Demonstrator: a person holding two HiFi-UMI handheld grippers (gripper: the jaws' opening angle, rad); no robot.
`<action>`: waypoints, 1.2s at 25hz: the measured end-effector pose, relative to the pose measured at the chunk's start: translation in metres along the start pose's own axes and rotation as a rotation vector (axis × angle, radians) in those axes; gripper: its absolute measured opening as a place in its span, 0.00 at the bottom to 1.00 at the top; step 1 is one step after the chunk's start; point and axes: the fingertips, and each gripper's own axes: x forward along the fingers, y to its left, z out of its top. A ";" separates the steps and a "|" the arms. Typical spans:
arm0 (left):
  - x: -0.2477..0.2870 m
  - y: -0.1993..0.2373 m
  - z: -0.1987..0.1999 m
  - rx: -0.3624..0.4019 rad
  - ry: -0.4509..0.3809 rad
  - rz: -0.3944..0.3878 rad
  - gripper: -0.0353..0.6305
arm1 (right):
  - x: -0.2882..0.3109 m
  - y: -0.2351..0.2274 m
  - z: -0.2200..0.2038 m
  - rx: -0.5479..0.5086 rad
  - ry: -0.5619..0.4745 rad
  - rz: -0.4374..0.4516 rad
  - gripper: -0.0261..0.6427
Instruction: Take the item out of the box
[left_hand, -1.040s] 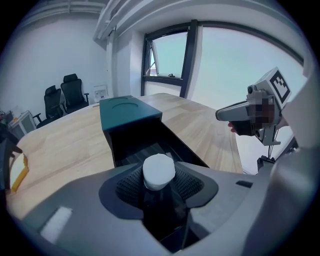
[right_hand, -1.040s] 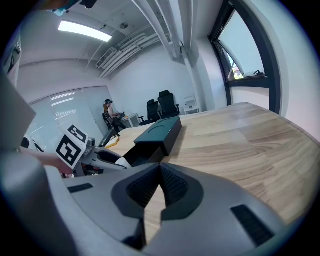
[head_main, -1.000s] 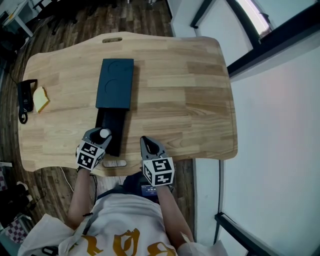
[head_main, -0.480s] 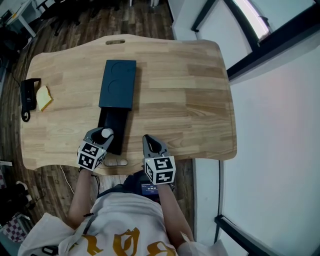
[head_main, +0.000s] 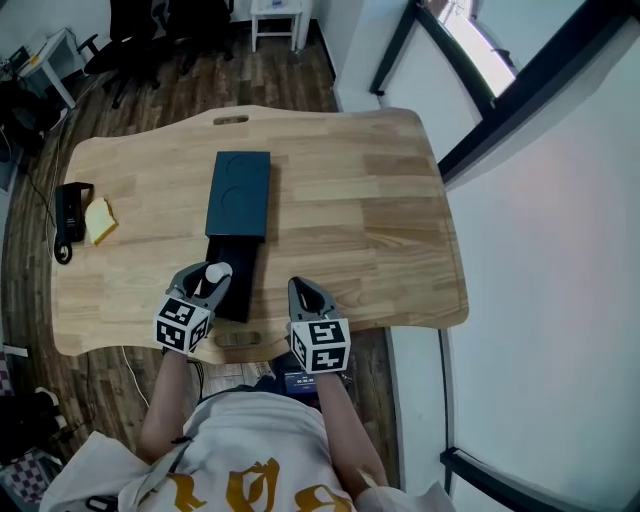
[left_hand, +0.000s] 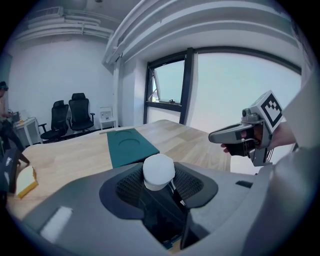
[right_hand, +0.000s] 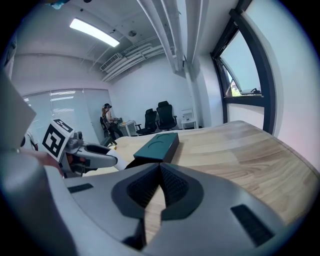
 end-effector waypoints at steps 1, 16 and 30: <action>-0.003 0.000 0.003 -0.012 -0.013 -0.003 0.33 | 0.000 0.000 0.001 0.002 -0.004 -0.001 0.05; -0.059 0.000 0.072 -0.102 -0.247 -0.016 0.33 | -0.024 0.018 0.043 -0.018 -0.134 0.019 0.05; -0.099 0.005 0.084 -0.092 -0.345 0.018 0.33 | -0.038 0.047 0.069 -0.100 -0.208 -0.004 0.05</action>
